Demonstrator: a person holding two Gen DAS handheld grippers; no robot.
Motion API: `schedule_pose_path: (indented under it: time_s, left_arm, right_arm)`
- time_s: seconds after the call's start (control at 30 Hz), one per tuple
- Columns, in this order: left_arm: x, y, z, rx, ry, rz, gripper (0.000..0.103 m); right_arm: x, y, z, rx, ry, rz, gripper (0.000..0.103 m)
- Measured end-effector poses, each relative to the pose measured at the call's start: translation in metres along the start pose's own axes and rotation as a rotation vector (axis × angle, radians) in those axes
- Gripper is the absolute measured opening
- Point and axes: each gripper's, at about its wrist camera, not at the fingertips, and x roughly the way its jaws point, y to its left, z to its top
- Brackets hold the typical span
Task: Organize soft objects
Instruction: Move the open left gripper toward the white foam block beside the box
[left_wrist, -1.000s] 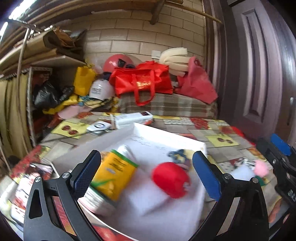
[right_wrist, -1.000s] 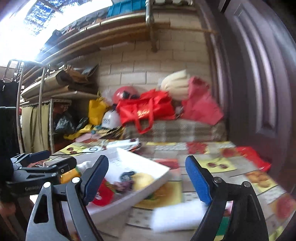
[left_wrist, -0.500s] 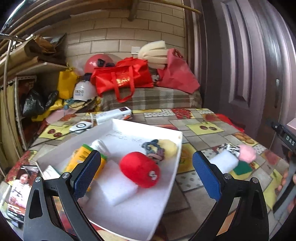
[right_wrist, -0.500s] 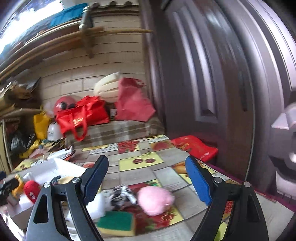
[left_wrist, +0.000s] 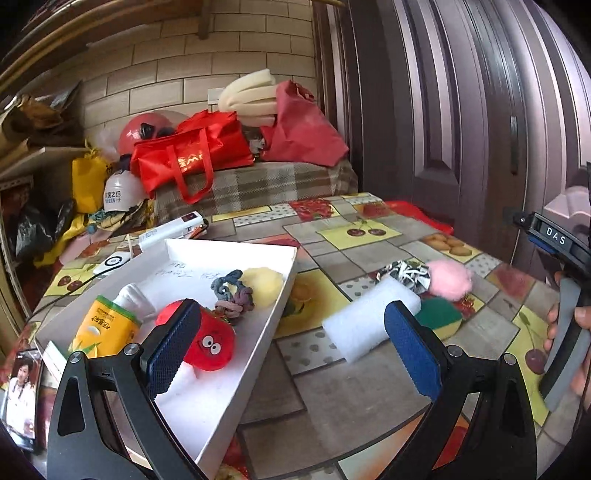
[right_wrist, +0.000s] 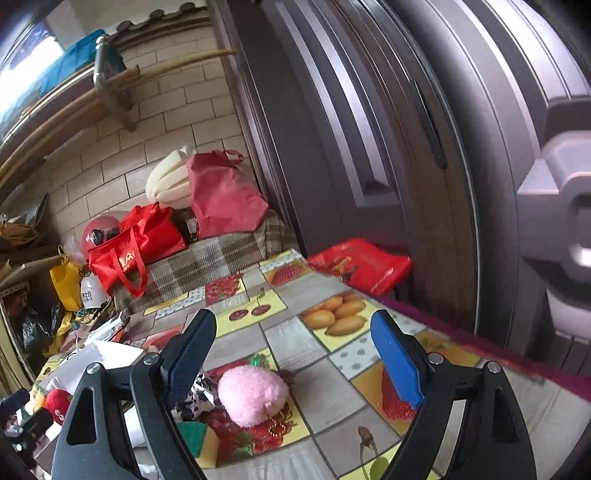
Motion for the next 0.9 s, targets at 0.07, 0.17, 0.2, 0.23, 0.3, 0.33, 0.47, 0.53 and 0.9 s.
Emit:
schedule_pose_path:
  time_s: [0.07, 0.17, 0.2, 0.23, 0.3, 0.33, 0.47, 0.53, 0.9]
  left_arm:
    - [0.004, 0.0, 0.0, -0.001, 0.017, -0.001, 0.1]
    - [0.011, 0.003, 0.0, -0.014, 0.055, -0.008, 0.1]
    - [0.014, 0.005, 0.0, -0.023, 0.069, -0.012, 0.1]
    - [0.016, 0.006, 0.0, -0.032, 0.078, -0.016, 0.1]
    - [0.019, 0.011, -0.001, -0.057, 0.096, -0.022, 0.1]
    - [0.02, 0.013, -0.001, -0.068, 0.103, -0.024, 0.1]
    - [0.024, 0.015, -0.002, -0.083, 0.122, -0.041, 0.1]
    - [0.026, 0.014, -0.002, -0.082, 0.131, -0.054, 0.1]
    - [0.055, 0.027, -0.006, -0.176, 0.261, -0.13, 0.1]
  right_arm:
    - [0.003, -0.001, -0.001, 0.011, 0.03, 0.005, 0.086]
    - [0.006, 0.0, -0.002, 0.01, 0.053, 0.009, 0.086]
    - [0.005, 0.0, -0.002, 0.009, 0.057, 0.012, 0.086]
    - [0.005, 0.0, -0.003, 0.01, 0.063, 0.015, 0.086]
    - [0.007, 0.0, -0.003, 0.013, 0.074, 0.018, 0.086]
    - [0.007, -0.001, -0.003, 0.017, 0.082, 0.02, 0.086]
    - [0.01, -0.003, -0.004, 0.035, 0.099, 0.028, 0.086]
    - [0.011, -0.004, -0.004, 0.047, 0.109, 0.033, 0.086]
    - [0.013, -0.007, -0.006, 0.074, 0.148, 0.059, 0.086]
